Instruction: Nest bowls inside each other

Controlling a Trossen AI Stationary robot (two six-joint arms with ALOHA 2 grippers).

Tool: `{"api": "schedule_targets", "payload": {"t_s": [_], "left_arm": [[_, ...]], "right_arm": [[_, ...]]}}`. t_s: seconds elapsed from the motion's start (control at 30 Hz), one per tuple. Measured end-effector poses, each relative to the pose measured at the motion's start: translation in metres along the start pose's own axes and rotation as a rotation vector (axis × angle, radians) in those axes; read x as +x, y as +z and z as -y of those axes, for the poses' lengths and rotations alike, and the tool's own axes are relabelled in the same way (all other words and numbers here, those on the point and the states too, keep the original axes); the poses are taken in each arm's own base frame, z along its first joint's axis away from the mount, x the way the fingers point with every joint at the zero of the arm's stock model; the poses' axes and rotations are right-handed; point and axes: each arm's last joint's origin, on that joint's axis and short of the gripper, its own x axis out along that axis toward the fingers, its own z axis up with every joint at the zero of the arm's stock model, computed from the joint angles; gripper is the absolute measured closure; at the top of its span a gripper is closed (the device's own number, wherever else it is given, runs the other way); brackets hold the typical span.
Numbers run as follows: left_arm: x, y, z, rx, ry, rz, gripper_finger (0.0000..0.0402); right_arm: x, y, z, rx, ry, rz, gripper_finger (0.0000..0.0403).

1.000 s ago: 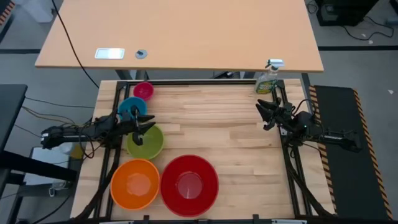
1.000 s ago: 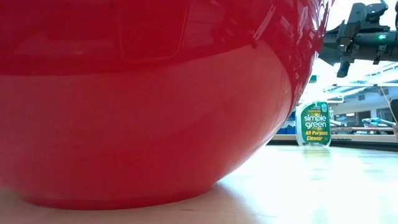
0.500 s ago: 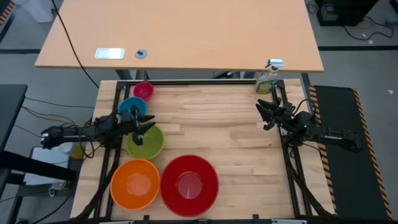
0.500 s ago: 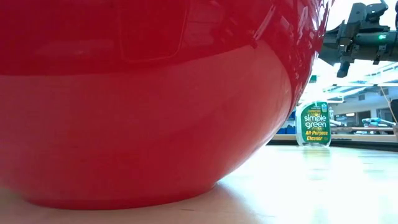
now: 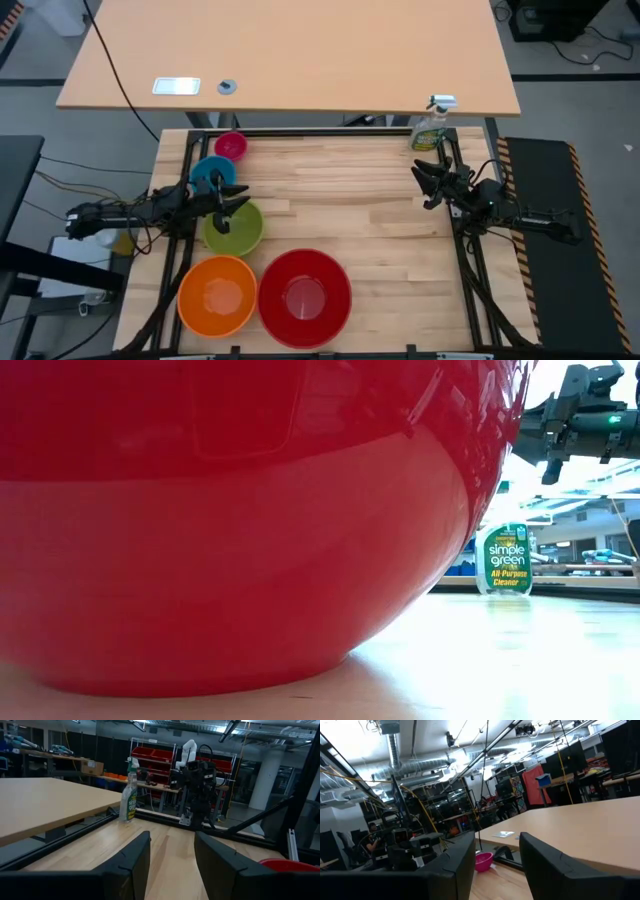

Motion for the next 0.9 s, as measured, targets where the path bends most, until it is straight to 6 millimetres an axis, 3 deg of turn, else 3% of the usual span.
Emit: {"api": "schedule_targets", "payload": {"t_s": [0.43, 0.77, 0.9], "left_arm": [[0.000, 0.000, 0.000, -0.088, 0.000, 0.000, 0.0246], [0.000, 0.000, 0.000, -0.107, 0.000, 0.000, 0.0246], [0.000, 0.003, 0.000, -0.214, -0.008, 0.033, 0.0246]], "right_arm": [[0.000, 0.001, 0.000, 0.002, 0.001, 0.006, 0.0242], [-0.001, 0.011, -0.002, -0.030, 0.020, 0.108, 0.0242], [-0.001, 0.012, -0.001, 0.003, -0.011, 0.121, 0.0242]]}}
